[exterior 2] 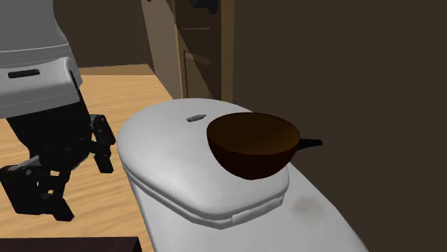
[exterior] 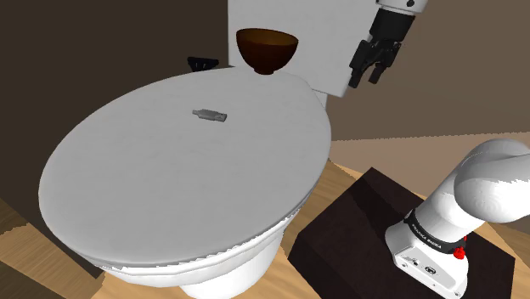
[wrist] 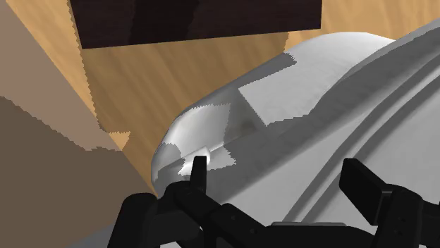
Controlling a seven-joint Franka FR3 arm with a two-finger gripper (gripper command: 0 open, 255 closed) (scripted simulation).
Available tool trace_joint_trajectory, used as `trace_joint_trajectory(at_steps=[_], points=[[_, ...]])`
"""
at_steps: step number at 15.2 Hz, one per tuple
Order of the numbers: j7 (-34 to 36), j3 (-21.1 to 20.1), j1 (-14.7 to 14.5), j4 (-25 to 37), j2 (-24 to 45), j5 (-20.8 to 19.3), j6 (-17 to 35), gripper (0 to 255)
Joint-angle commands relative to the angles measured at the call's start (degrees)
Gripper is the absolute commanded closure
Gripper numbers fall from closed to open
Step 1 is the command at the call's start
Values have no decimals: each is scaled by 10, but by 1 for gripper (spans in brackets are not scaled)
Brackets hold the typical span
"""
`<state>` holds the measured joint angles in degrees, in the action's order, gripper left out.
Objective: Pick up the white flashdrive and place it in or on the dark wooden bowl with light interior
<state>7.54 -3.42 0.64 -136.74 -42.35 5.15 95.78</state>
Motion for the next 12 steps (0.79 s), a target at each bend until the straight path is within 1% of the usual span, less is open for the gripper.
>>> trace_joint_trajectory(at_steps=[1, 7, 12], points=[[0, 0, 0, 0, 0, 0, 0, 0], [46, -63, -29, 59, 80, 27, 25, 0], [86, -114, -47, 123, 154, 35, 40, 0]])
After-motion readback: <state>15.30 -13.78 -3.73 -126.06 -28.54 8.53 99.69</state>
